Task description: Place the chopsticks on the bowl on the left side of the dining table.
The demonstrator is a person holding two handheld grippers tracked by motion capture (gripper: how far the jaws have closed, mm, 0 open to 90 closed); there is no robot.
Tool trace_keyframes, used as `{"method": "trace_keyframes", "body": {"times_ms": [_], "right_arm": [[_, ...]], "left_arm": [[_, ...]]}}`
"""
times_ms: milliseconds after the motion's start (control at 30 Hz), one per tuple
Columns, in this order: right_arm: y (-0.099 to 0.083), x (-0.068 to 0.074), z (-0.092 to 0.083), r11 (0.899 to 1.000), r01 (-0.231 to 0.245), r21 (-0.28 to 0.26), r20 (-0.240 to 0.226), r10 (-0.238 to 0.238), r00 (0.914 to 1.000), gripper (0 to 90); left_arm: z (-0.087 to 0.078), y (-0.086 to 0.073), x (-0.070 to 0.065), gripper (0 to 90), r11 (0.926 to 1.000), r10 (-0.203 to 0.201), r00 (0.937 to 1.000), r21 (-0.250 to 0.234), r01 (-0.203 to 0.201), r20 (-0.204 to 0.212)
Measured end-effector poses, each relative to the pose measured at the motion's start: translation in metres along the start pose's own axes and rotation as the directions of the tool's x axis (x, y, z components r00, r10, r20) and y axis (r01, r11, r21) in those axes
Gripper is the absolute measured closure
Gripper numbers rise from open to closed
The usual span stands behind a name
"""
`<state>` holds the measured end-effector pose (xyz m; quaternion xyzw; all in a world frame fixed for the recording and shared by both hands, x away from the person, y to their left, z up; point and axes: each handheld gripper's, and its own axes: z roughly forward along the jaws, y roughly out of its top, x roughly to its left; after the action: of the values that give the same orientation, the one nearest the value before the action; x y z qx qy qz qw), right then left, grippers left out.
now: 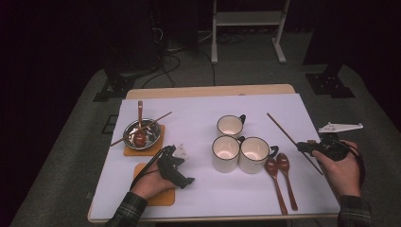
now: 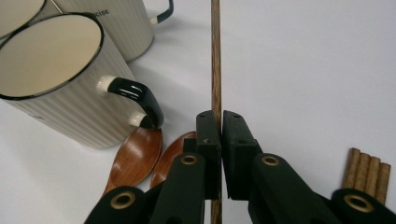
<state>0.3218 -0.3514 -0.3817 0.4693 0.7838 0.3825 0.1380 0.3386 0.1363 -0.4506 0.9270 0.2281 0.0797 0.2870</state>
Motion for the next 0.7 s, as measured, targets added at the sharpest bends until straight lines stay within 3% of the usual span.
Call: {"method": "trace_keyframes", "body": {"times_ms": [700], "right_arm": [[0.017, 0.008, 0.003, 0.999, 0.044, -0.012, -0.048, -0.044, 0.9979, 85.5]], "left_arm": [[0.0, 0.0, 0.0, 0.6, 1.0, 0.0, 1.0, 0.0, 0.0, 0.001]]}}
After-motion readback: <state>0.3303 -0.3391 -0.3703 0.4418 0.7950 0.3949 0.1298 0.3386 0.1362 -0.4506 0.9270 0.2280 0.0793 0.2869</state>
